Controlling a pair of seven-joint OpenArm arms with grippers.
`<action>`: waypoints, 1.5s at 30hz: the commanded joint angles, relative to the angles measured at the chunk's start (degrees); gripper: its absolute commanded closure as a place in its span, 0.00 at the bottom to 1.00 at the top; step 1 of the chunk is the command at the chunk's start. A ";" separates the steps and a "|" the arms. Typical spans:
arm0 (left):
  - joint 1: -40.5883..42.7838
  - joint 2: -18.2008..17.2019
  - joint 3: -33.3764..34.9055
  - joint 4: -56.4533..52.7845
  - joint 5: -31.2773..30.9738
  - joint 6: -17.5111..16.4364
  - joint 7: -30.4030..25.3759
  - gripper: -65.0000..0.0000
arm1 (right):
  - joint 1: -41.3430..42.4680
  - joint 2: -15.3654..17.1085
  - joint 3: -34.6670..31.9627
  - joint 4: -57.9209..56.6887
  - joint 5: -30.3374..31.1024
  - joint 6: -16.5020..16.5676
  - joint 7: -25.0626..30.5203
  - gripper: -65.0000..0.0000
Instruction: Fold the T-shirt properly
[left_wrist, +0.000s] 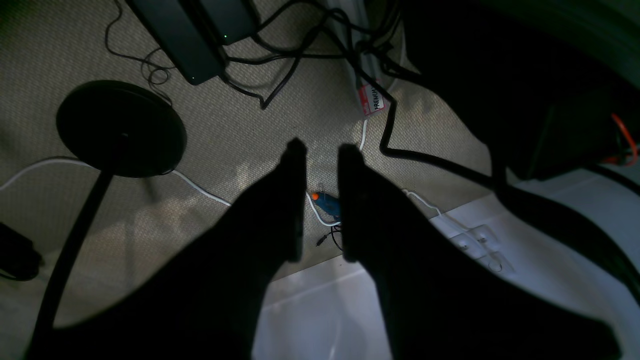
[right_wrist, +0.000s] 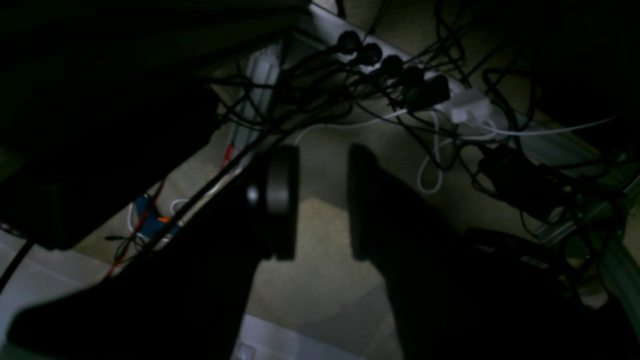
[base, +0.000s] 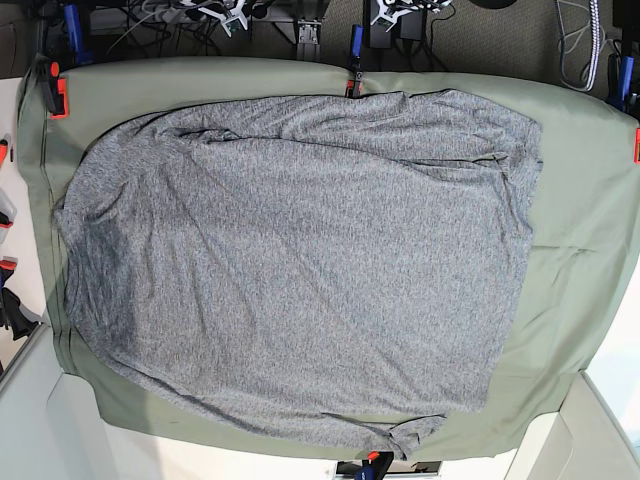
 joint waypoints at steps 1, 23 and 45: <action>0.04 0.13 0.04 0.17 1.20 -0.57 -0.22 0.77 | -0.26 0.15 -0.02 0.31 0.17 0.26 0.68 0.73; 0.87 0.00 0.04 0.50 10.03 -0.59 -1.70 0.77 | -0.31 1.81 -0.02 0.31 0.17 3.39 0.66 0.73; 33.22 -10.25 -18.69 52.87 8.26 -12.61 -6.82 0.77 | -29.51 13.86 0.00 46.31 18.78 18.05 0.26 0.73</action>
